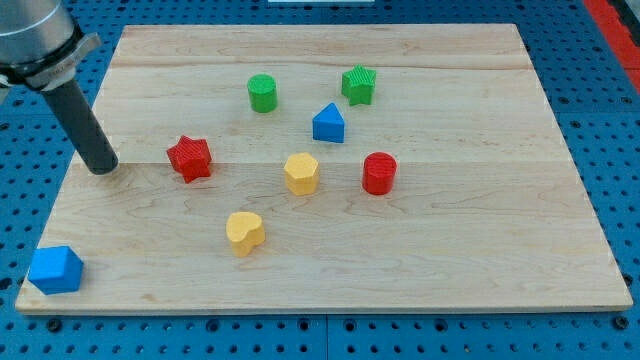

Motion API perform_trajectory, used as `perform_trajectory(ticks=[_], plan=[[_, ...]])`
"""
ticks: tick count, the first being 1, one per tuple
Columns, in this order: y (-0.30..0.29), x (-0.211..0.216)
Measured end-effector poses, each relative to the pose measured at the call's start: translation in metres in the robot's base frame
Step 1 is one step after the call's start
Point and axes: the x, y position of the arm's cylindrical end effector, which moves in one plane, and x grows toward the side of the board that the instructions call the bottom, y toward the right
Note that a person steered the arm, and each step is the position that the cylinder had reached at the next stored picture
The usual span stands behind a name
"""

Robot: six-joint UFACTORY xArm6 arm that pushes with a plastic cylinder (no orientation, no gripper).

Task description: Push red star closer to green circle

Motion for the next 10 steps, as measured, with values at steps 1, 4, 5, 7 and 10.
perform_trajectory(ticks=[1, 4, 5, 7, 10], plan=[[0.017, 0.022], [0.071, 0.024], [0.086, 0.010], [0.087, -0.042], [0.180, -0.036]])
